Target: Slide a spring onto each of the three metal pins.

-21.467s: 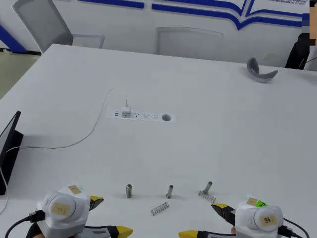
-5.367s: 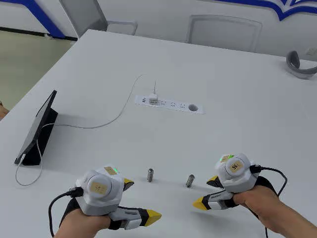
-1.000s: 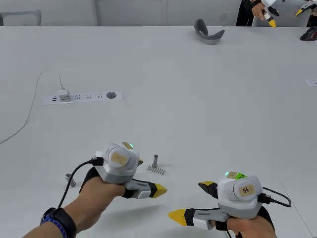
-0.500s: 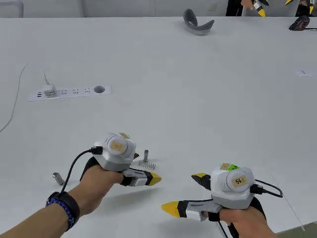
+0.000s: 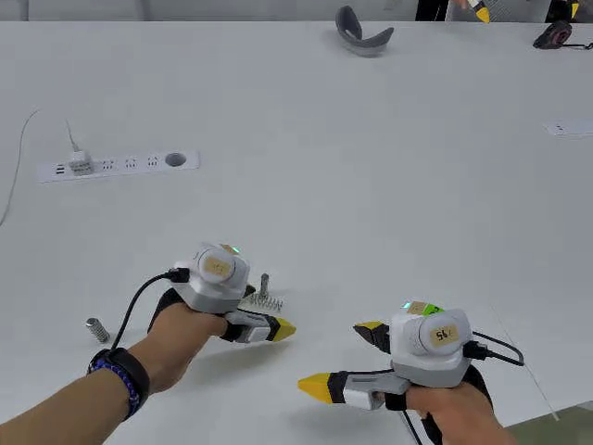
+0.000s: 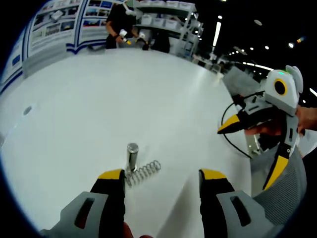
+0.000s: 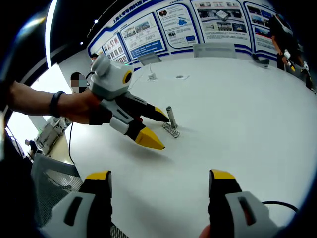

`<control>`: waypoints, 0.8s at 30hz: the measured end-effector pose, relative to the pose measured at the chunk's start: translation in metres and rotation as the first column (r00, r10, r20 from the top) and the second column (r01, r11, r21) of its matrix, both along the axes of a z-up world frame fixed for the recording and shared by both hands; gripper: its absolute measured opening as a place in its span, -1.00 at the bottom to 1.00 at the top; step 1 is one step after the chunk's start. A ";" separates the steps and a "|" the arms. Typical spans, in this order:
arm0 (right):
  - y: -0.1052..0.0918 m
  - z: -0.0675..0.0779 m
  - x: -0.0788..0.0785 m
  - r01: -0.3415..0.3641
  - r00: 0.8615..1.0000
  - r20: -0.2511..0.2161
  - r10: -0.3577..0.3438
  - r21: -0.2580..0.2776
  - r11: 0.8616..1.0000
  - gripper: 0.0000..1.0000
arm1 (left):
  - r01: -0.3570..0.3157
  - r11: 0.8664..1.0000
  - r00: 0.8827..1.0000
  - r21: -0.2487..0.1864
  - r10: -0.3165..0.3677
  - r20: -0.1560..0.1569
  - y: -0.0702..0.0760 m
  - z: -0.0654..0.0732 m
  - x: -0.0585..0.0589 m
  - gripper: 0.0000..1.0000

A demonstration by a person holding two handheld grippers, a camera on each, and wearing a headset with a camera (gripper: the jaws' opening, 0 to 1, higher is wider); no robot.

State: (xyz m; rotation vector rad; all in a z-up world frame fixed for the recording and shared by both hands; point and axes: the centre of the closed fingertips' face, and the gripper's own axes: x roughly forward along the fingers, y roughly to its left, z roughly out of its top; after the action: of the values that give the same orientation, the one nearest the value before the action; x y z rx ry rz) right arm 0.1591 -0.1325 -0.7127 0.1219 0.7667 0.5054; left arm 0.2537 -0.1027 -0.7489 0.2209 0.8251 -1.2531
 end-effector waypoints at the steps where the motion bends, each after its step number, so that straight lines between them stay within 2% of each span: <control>1: 0.000 0.000 0.000 0.000 1.000 -0.001 0.000 0.000 1.000 0.63 | -0.005 1.000 1.000 -0.001 0.005 -0.004 0.001 0.000 0.000 0.21; 4: 0.002 -0.002 0.000 -0.003 1.000 -0.006 0.003 0.002 1.000 0.62 | -0.006 1.000 1.000 0.002 0.006 -0.007 0.005 -0.001 -0.003 0.19; 9: 0.006 -0.002 0.001 -0.009 1.000 -0.005 0.009 0.007 1.000 0.62 | 0.025 0.999 1.000 0.032 -0.025 0.001 0.011 -0.007 -0.012 0.14; 12: 0.009 -0.002 0.001 -0.017 1.000 -0.007 0.017 0.007 1.000 0.62 | 0.044 0.998 0.999 0.047 -0.045 0.011 0.014 -0.007 -0.018 0.09; 15: 0.009 -0.002 0.001 -0.019 1.000 -0.007 0.019 0.009 1.000 0.62 | 0.079 0.994 0.996 0.079 -0.083 0.044 0.015 -0.011 -0.021 0.02; 17: 0.009 -0.002 0.001 -0.020 1.000 -0.006 0.020 0.007 1.000 0.62 | 0.094 0.991 0.994 0.094 -0.099 0.054 0.016 -0.012 -0.024 -0.02; 21: 0.007 -0.001 0.001 -0.017 1.000 -0.006 0.017 0.008 1.000 0.61 | 0.121 0.986 0.989 0.113 -0.130 0.072 0.016 -0.013 -0.028 -0.09; 24: 0.005 -0.001 0.000 -0.013 1.000 -0.006 0.013 0.009 1.000 0.61 | 0.129 0.984 0.988 0.120 -0.138 0.074 0.017 -0.013 -0.030 -0.15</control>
State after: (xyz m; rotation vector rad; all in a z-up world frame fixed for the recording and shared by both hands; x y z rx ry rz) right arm 0.1588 -0.1271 -0.7138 0.1266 0.7717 0.5210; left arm 0.2240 -0.0854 -0.7616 0.4236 0.8224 -1.3145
